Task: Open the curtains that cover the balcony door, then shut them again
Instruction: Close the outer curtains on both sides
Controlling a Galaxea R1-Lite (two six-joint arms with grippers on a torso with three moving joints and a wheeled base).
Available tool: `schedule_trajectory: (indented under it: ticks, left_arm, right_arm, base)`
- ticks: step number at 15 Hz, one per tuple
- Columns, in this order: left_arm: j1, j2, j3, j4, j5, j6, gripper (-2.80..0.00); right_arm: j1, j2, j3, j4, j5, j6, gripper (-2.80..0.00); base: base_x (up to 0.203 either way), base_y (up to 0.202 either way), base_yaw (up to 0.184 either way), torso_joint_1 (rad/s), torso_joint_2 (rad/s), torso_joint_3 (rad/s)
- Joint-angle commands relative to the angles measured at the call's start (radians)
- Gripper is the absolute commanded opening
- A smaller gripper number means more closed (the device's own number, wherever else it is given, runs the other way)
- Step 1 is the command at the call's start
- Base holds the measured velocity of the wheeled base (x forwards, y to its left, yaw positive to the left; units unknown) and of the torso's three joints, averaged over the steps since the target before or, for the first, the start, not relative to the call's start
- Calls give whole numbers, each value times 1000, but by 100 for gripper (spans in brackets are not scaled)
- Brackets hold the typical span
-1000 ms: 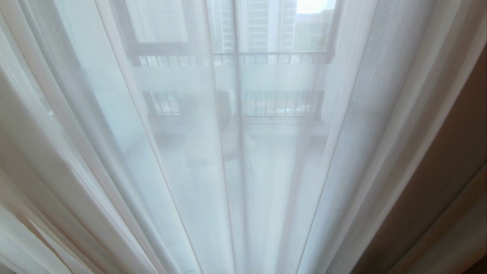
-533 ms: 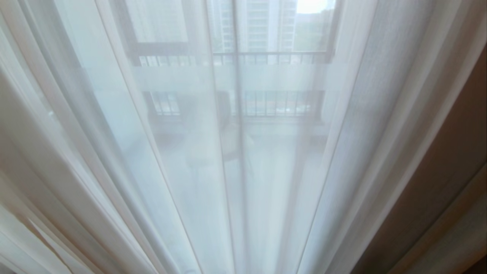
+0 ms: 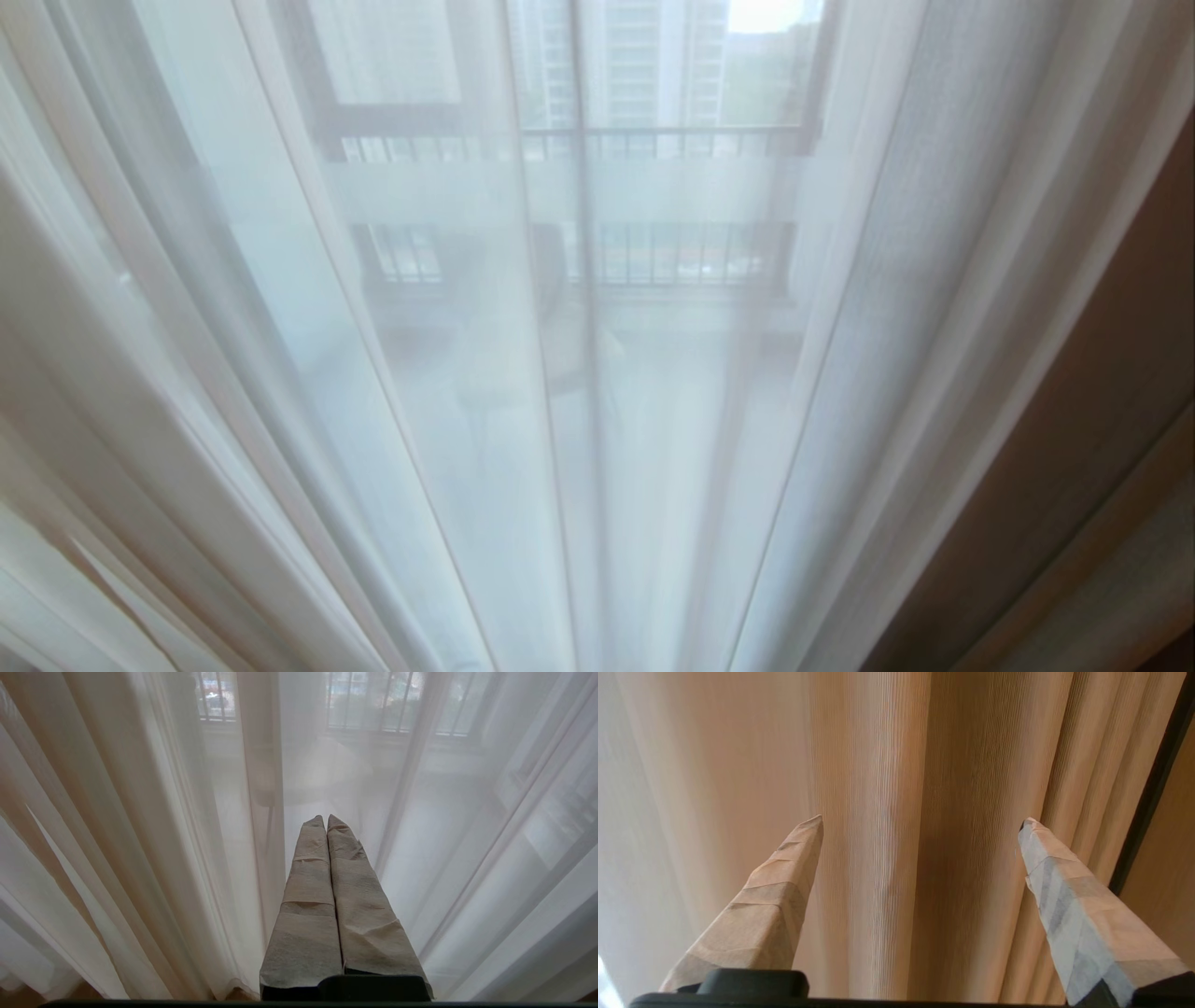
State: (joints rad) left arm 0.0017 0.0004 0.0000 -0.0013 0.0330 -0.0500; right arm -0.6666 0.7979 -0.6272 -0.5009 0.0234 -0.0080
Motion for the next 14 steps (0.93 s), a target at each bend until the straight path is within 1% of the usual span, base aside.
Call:
schedule_trajectory:
  ticks: [1,3,9,12,14]
  left_arm:
    - [0,0,0,0,1,-1,-280]
    - [1,0,0,0,1,-1,-280]
    - [0,0,0,0,1,-1,-280]
    - [0,0,0,0,1,-1,-280]
    - [0,0,0,0,1,-1,-280]
  right_arm:
    - [-1,62,-4,-61,1,0,0]
    - [0,99,-24,-87,1,6,0]
    - [3,254,-143,-95,20,91,0]
    - [6,333,-220,-100,83,130,0]
    - [8,364,-256,-102,145,151,0]
  base:
    - [0,0,0,0,0,0]
    - [0,0,0,0,0,0]
    - [0,0,0,0,0,0]
    - [0,0,0,0,0,0]
    - [0,0,0,0,0,0]
